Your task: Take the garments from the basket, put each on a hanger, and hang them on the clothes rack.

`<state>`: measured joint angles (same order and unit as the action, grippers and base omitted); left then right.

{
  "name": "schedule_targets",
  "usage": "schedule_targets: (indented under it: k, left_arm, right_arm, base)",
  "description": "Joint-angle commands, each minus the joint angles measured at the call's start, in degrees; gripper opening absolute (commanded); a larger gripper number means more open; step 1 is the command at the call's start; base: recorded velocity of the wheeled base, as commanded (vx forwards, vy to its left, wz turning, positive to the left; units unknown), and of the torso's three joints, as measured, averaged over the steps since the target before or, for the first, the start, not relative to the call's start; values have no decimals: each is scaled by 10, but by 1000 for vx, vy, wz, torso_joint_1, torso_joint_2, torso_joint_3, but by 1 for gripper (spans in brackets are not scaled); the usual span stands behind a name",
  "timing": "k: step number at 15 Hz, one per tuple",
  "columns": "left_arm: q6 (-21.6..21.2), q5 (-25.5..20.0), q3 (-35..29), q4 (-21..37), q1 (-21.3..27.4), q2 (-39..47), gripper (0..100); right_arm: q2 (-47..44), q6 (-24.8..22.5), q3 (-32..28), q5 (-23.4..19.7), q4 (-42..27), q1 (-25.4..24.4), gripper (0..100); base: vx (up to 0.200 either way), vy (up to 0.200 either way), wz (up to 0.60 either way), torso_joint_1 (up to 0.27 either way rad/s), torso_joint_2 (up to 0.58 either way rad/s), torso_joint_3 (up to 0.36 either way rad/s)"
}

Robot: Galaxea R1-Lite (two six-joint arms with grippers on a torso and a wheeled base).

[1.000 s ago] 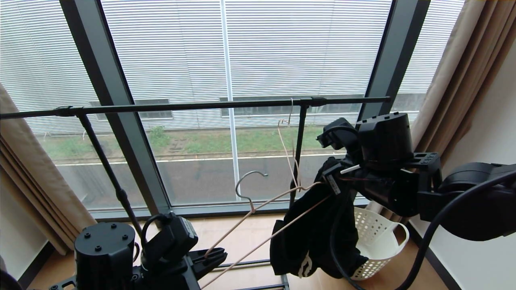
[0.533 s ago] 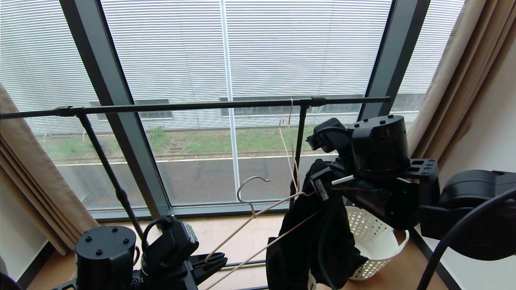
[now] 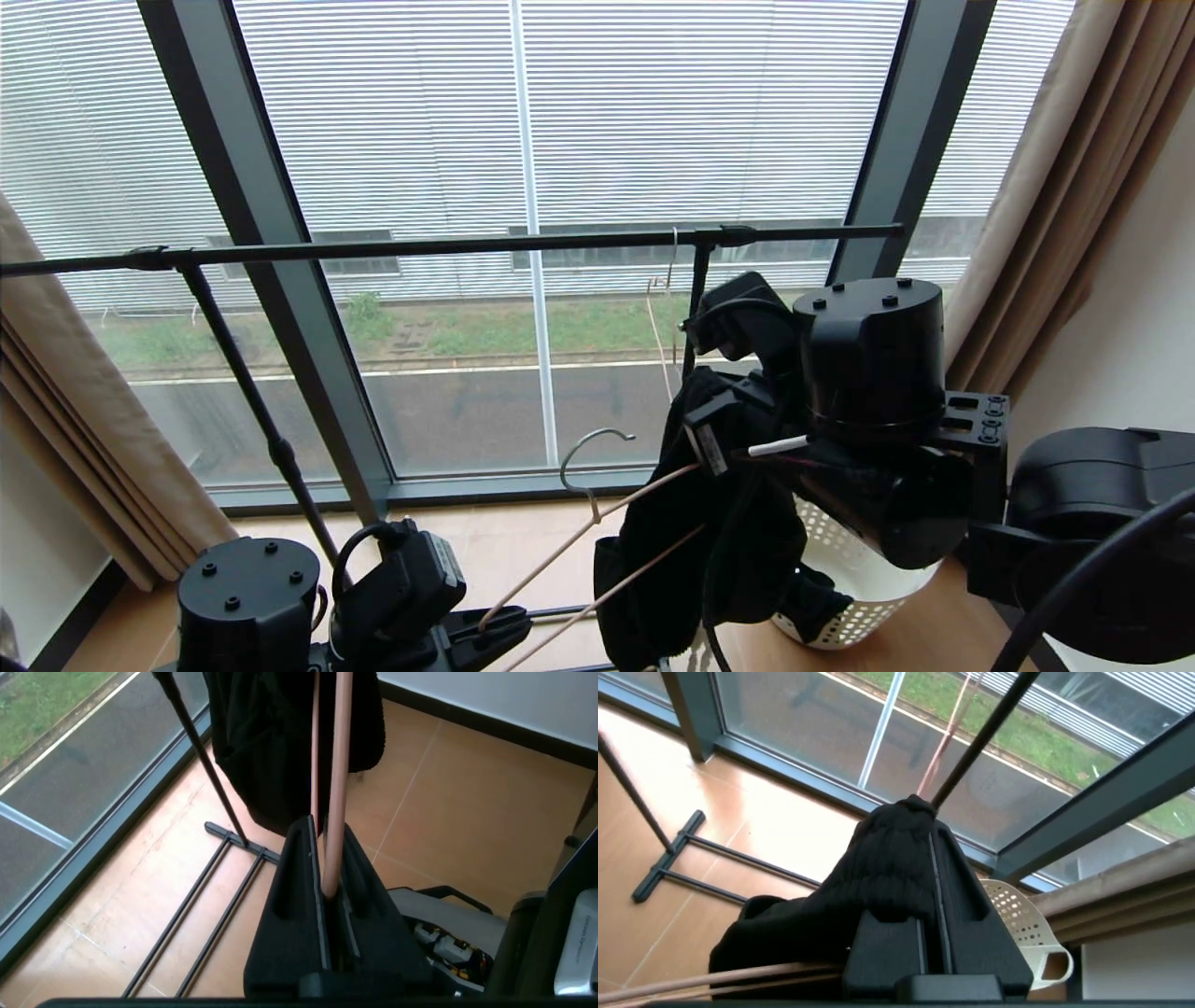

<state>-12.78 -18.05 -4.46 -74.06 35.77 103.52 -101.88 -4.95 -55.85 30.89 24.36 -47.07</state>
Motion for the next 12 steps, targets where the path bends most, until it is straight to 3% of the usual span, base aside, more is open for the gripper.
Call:
schedule_targets:
  k: [1, 12]
  left_arm:
    - [0, 1, -2, 0, 0, 1, 0]
    - [7, 4, -4, -76, -34, 45, 0]
  right_arm:
    - [3, 4, 5, 0, 0, -18, 0]
    - [41, 15, 29, -3, 0, -98, 0]
  base:
    - [0, 0, 0, 0, 0, 0]
    - [0, 0, 0, 0, 0, 0]
